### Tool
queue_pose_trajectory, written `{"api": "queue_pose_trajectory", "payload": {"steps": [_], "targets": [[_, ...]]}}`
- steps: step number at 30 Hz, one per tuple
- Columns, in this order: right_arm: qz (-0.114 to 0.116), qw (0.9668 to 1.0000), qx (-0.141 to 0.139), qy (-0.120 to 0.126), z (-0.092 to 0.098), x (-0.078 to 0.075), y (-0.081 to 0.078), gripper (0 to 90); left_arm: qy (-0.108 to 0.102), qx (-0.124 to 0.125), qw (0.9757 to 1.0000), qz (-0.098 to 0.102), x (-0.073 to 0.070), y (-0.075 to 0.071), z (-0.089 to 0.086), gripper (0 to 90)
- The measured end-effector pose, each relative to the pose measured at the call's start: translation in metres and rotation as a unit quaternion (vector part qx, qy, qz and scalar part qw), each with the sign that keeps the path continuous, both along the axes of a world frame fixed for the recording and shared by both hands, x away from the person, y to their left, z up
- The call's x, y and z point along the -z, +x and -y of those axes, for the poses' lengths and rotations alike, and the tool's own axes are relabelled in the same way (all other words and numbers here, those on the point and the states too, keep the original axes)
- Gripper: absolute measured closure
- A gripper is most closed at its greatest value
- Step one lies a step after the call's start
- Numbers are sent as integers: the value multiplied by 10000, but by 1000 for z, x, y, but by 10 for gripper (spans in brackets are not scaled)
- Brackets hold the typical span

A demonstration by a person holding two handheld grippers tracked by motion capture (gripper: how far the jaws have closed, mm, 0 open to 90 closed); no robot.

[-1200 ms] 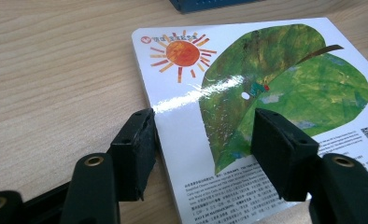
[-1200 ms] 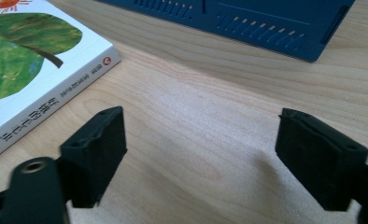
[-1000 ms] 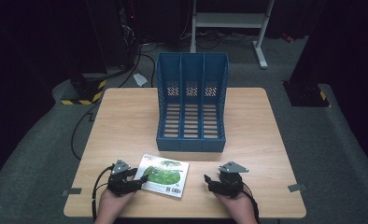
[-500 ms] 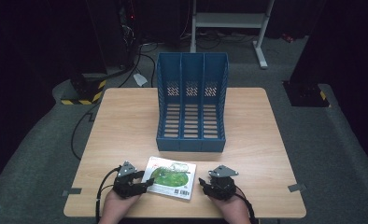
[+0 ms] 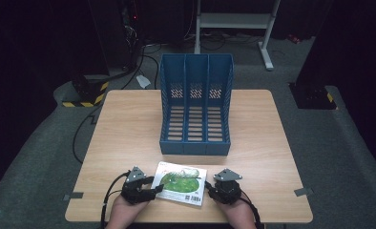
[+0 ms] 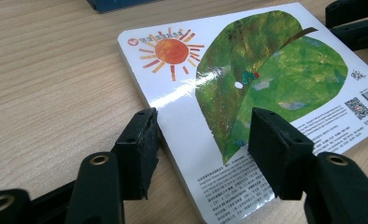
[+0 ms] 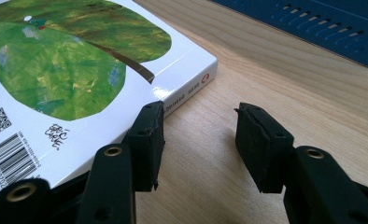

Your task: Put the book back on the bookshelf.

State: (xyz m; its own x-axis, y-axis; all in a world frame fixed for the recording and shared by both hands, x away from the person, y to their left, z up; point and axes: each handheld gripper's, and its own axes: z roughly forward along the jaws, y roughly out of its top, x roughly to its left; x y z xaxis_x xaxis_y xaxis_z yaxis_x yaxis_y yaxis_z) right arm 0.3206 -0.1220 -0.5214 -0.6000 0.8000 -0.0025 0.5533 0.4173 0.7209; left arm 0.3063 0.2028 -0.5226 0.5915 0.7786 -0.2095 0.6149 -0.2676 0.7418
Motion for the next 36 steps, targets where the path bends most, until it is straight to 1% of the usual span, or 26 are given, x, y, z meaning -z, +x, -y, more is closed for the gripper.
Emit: {"api": "queue_pose_trajectory", "payload": {"steps": [3, 5, 9, 10, 12, 14, 17, 19, 20, 22, 25, 26, 29, 31, 32, 33, 34, 36], "targets": [[-6, 10000, 31, -2, 2, 0, 1, 528, -36, 7, 10000, -21, 0, 0, 1, 431], [-10, 10000, 88, -2, 2, 0, 2, 539, -11, 32, 10000, 0, 0, 0, 3, 431], [-6, 9999, 158, 0, 5, -1, 5, 566, -49, 5, 10000, -13, 0, 0, 9, 428], [-36, 9998, 196, 6, 5, -1, 6, 572, -61, -1, 10000, -14, 0, 1, 10, 424], [-6, 9998, 205, -52, 6, -2, 8, 587, -41, 7, 10000, -4, 0, 1, 14, 421], [30, 9995, 297, -63, 7, -3, 11, 589, 7, 25, 10000, 13, 0, 1, 17, 420], [45, 9992, 396, -63, 10, -4, 16, 590, 9, 50, 10000, 12, 0, 1, 22, 420], [37, 9990, 445, -41, 12, -3, 19, 583, 54, 96, 9999, 39, 0, 1, 24, 419], [29, 9989, 472, -28, 13, -3, 20, 574, 79, 107, 9999, 69, 0, 1, 24, 420], [42, 9987, 502, -30, 15, -4, 21, 543, 56, 91, 9999, 69, 0, 1, 25, 421], [97, 9986, 517, 3, 16, -6, 19, 530, 50, 82, 9999, 68, 0, 2, 25, 422], [170, 9987, 480, 3, 18, -8, 15, 523, 60, 69, 9999, 88, 0, 2, 25, 420], [225, 9989, 410, 101, 21, -13, 6, 504, 30, 2, 9999, 103, 0, 2, 25, 416], [231, 9989, 371, 181, 24, -17, -1, 476, 0, -69, 9998, 178, -2, 3, 24, 411], [200, 9991, 301, 231, 25, -19, -5, 458, -7, -86, 9998, 196, -2, 4, 24, 409], [145, 9992, 263, 278, 26, -21, -7, 447, -71, -133, 9997, 183, -3, 4, 24, 409], [84, 9992, 232, 329, 27, -22, -10, 437, -70, -135, 9996, 217, -4, 5, 24, 407], [57, 9995, 78, 296, 30, -21, -19, 421, -37, -132, 9997, 216, -3, 6, 24, 397]]}}
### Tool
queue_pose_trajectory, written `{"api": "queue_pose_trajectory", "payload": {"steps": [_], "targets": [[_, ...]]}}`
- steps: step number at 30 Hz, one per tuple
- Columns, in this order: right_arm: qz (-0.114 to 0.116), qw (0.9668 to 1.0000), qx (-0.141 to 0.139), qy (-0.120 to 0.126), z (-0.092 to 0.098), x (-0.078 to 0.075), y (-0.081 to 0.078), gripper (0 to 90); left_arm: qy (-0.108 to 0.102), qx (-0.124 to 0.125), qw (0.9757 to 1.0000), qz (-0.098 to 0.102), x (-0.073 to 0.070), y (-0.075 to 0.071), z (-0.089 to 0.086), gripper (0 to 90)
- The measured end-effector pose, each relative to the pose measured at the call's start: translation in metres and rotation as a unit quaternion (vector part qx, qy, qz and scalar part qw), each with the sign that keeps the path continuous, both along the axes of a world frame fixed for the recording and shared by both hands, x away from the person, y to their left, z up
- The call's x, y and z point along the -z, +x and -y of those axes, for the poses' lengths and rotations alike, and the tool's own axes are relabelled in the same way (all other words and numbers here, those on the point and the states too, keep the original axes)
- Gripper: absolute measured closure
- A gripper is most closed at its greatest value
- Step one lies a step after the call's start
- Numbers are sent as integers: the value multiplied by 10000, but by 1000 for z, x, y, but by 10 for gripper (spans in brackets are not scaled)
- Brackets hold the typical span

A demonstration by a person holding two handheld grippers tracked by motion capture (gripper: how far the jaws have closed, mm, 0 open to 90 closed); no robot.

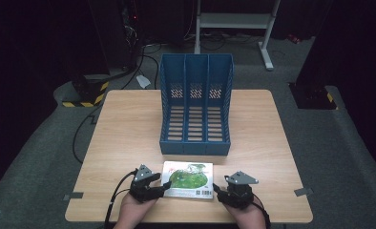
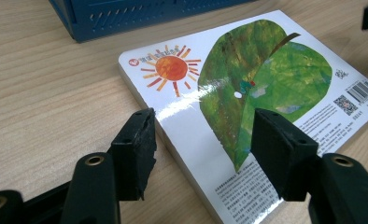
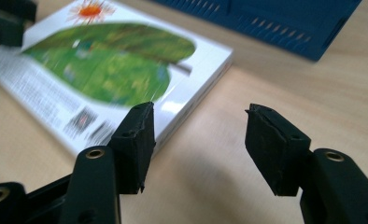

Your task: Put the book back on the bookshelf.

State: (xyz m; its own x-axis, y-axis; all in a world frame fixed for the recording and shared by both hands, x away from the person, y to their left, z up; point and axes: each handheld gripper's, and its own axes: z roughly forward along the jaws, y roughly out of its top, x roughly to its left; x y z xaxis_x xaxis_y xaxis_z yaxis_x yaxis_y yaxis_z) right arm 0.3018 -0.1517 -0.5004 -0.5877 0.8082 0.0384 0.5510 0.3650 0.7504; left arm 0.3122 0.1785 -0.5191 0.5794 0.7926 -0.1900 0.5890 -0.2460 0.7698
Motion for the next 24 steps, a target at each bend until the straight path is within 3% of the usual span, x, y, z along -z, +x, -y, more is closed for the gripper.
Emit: {"api": "queue_pose_trajectory", "payload": {"steps": [2, 6, 13, 22, 24], "targets": [[-102, 9999, -80, 49, 0, 5, -9, 414, -6, -15, 10000, -56, 2, 1, 2, 387], [-84, 9996, -264, 40, -10, 9, -20, 391, -15, -6, 9999, -99, 3, 3, 4, 373], [-113, 9989, -445, -122, -23, 17, -22, 378, 11, -4, 9999, -167, 4, 5, 7, 369], [-100, 9995, -288, -73, -12, 18, -18, 383, 69, 106, 9998, -121, 5, 8, 16, 378], [-132, 9996, -247, -70, -11, 19, -17, 385, -13, 120, 9998, -154, 6, 9, 18, 389]]}}
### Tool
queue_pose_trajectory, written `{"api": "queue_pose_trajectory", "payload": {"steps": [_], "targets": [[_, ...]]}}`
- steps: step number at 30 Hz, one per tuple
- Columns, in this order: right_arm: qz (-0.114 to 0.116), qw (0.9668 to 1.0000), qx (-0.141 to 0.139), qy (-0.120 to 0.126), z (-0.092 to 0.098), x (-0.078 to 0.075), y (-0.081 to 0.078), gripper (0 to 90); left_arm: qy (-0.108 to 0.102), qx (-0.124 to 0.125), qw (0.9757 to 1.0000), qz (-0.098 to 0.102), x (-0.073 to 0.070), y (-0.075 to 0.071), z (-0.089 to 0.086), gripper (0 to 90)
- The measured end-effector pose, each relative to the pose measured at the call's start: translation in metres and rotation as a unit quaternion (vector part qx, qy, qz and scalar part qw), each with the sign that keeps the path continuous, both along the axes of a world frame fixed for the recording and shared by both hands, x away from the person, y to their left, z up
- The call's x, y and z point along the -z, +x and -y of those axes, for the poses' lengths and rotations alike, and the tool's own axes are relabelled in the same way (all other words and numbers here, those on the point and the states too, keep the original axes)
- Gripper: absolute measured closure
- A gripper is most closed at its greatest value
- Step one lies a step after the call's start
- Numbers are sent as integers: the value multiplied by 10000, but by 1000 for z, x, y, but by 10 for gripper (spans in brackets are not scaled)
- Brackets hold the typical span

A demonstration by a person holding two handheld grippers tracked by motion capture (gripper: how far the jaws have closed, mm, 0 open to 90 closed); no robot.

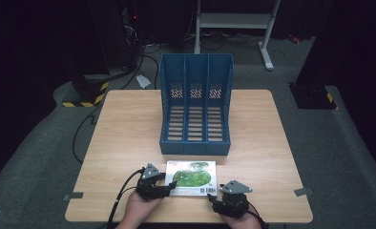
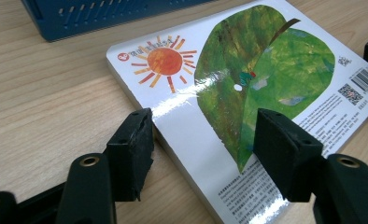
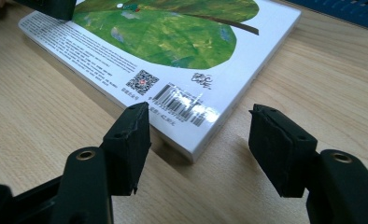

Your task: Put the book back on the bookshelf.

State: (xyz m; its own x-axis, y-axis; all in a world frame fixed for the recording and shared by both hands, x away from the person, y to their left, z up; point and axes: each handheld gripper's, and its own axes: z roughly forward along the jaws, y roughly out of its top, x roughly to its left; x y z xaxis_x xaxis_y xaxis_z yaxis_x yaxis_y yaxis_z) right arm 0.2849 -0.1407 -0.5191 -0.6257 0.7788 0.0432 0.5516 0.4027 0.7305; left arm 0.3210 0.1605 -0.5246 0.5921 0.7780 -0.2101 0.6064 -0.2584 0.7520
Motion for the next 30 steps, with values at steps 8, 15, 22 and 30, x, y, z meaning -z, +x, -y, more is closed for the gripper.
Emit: {"api": "queue_pose_trajectory", "payload": {"steps": [8, 15, 22, 30], "targets": [[-61, 10000, -1, 23, 1, 0, 3, 368, -22, -3, 10000, 73, -2, 5, 9, 374], [10, 9998, 171, 132, 2, -11, 16, 391, 104, -370, 9992, 79, -4, 12, 11, 393], [173, 9988, 410, 191, 11, -7, 22, 416, -11, -280, 9995, 111, 0, 12, 11, 412], [50, 9986, 322, 412, 12, -5, 16, 352, -96, -144, 9998, -10, 1, 12, 10, 382]]}}
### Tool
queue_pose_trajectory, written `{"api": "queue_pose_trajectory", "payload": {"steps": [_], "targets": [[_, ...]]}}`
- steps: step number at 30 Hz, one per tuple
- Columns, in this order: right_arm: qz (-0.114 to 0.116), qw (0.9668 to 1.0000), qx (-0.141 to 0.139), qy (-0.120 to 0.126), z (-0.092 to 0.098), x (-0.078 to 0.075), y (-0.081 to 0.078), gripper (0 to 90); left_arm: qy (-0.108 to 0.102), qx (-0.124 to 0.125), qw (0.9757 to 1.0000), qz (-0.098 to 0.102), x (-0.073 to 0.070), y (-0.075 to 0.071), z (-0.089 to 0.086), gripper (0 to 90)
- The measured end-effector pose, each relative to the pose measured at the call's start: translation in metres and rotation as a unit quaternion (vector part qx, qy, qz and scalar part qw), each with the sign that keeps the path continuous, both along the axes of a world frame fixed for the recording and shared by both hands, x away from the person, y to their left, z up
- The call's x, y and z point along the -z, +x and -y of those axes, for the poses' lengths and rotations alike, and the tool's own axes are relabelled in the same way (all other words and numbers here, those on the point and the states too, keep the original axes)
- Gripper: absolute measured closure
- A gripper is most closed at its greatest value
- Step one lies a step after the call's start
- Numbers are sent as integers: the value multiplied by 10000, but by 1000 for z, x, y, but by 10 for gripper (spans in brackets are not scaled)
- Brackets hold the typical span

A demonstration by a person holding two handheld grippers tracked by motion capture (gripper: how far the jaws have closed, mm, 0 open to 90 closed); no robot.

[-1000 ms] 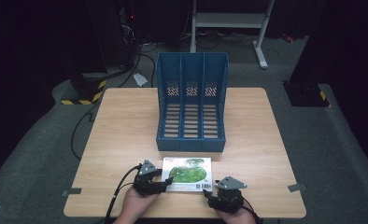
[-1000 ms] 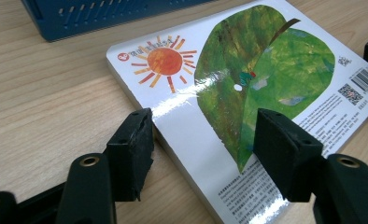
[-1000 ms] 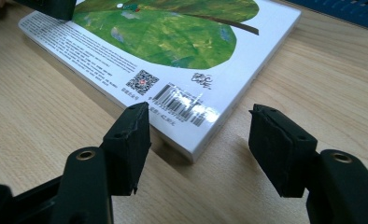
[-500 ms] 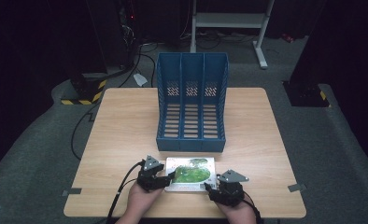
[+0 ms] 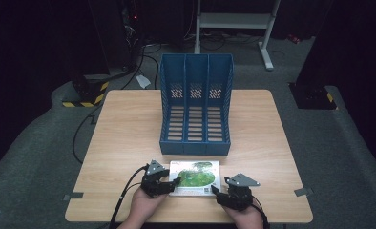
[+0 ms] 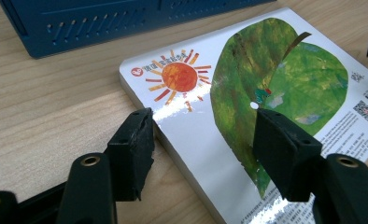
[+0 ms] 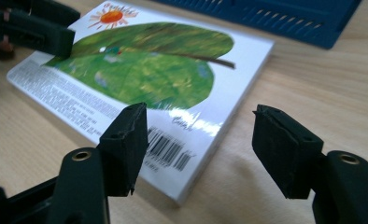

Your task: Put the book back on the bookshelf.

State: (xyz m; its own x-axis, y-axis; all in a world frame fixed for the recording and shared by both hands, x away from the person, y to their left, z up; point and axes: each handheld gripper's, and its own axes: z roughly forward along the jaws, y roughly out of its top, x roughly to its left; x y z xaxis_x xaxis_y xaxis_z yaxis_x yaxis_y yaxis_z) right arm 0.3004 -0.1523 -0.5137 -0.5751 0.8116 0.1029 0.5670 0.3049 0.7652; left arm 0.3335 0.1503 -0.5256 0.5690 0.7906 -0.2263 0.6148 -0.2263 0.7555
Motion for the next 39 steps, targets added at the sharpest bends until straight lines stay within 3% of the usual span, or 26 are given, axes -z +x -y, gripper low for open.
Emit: {"api": "queue_pose_trajectory", "payload": {"steps": [7, 15, 27, 39], "targets": [[-158, 9997, -160, -2, -11, 2, -7, 288, 65, -64, 9999, 58, 0, -1, 2, 353], [-410, 9989, -214, -96, -12, 6, -5, 231, 14, -43, 10000, 37, 1, -1, 2, 352], [-398, 9986, -304, -158, -15, 7, -3, 192, -141, -122, 9998, -49, -1, 0, 1, 371], [-386, 9985, -322, -211, -18, 8, -4, 162, -358, -167, 9991, 153, -6, -4, -2, 385]]}}
